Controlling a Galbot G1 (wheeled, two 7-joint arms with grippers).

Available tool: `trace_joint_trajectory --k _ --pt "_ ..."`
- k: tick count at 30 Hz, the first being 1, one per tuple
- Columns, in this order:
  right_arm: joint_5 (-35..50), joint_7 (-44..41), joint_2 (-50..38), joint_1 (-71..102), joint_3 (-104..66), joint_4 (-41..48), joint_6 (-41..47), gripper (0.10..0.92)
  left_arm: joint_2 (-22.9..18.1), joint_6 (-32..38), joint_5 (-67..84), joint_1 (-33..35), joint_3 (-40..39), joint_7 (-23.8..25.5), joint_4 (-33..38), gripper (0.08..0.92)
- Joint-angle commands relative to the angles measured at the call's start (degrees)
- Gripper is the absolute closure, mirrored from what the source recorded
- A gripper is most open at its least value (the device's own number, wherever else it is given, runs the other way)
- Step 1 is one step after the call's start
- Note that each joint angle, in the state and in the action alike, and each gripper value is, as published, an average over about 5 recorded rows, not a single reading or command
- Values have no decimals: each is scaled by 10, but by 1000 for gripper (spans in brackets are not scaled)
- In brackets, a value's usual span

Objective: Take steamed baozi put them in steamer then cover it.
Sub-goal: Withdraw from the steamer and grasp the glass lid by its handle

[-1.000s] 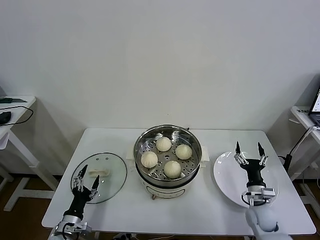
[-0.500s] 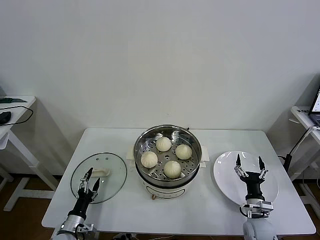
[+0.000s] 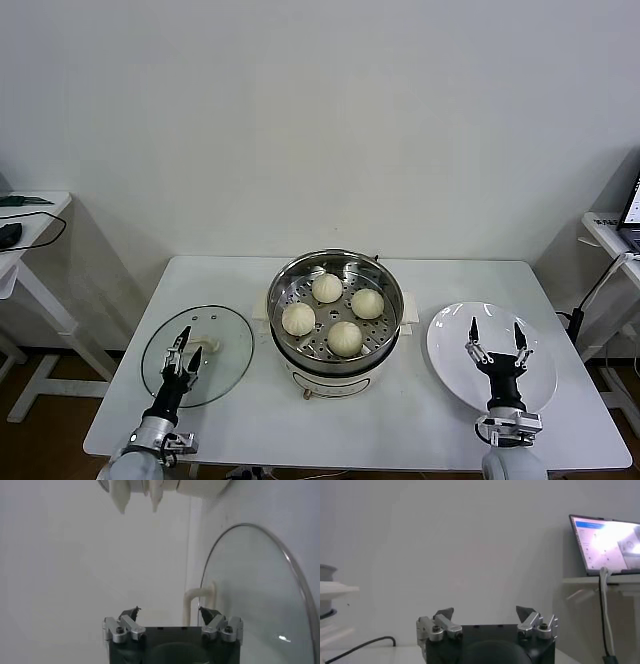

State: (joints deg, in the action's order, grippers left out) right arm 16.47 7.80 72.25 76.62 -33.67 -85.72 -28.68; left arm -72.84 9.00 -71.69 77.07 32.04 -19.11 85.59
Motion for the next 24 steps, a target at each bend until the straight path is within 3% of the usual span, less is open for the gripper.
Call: trace_joint_trajectory --k 1,24 --pt "-5 -1 7 5 -3 1 -3 203 -2 -21 -12 -22 -3 -3 -16 177" --pt "-14 -7 16 14 -4 4 -10 203 -8 -37 7 -60 -19 10 -38 177"
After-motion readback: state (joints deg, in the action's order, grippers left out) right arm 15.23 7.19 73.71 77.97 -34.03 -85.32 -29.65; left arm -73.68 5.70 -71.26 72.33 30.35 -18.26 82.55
